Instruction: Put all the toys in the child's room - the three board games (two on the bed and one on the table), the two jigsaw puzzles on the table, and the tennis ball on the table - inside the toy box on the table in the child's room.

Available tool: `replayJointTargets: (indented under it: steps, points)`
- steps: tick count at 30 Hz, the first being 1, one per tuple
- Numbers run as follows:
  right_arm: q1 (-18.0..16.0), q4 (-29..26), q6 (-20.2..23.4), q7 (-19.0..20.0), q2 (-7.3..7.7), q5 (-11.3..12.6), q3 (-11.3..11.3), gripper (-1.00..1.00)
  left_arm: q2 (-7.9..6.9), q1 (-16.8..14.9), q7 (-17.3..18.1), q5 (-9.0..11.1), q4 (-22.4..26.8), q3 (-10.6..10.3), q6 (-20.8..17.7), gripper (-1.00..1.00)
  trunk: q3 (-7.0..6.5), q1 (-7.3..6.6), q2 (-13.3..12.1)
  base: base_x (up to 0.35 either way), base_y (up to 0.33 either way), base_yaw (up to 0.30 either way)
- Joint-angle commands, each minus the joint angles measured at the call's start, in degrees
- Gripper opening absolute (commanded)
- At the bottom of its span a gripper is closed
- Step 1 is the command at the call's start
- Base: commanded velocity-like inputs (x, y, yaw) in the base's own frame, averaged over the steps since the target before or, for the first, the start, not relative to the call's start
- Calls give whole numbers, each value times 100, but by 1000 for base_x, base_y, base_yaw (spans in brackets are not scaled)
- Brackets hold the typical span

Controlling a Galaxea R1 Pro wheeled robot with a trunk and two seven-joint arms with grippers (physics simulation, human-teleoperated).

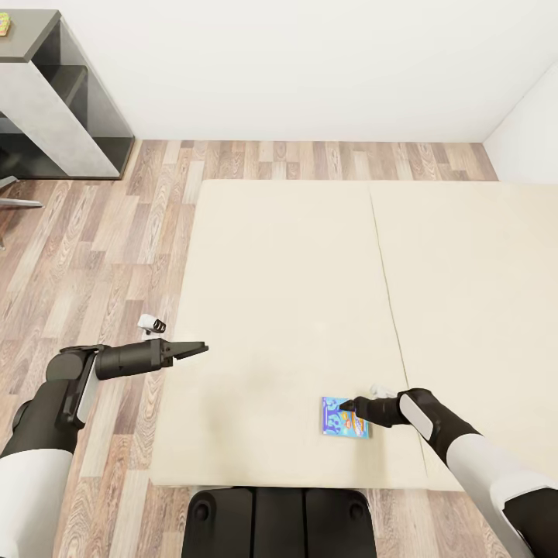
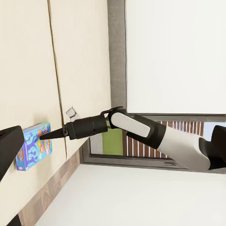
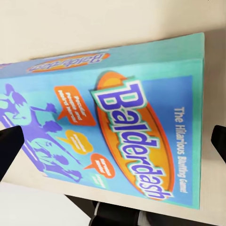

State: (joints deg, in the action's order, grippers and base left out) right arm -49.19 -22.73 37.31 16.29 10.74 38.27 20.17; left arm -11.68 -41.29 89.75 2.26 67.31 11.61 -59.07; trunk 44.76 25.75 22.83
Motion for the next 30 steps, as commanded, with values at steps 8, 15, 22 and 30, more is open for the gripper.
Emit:
replayJointTargets:
  steps: [8, 15, 22, 30]
  points:
    - [-3, -26, 13, 23, 7, -6, 16, 100, -1, -2, 25, -6, 1, -1, -61, 100, 6, 3, 9, 0, 0, 0]
    - [-3, -34, 13, 23, 3, -4, 14, 100, -1, -2, 25, -6, 1, -1, -61, 100, 6, 3, 9, 0, 0, 0]
    - [-3, -38, 12, 23, -1, -4, 13, 100, -1, -2, 25, -6, 1, -1, -61, 100, 6, 3, 9, 0, 0, 0]
    - [-3, -37, -4, 23, 6, -4, 16, 100, -2, -2, 25, -6, 1, 0, -61, 100, 6, 3, 9, 0, 0, 0]
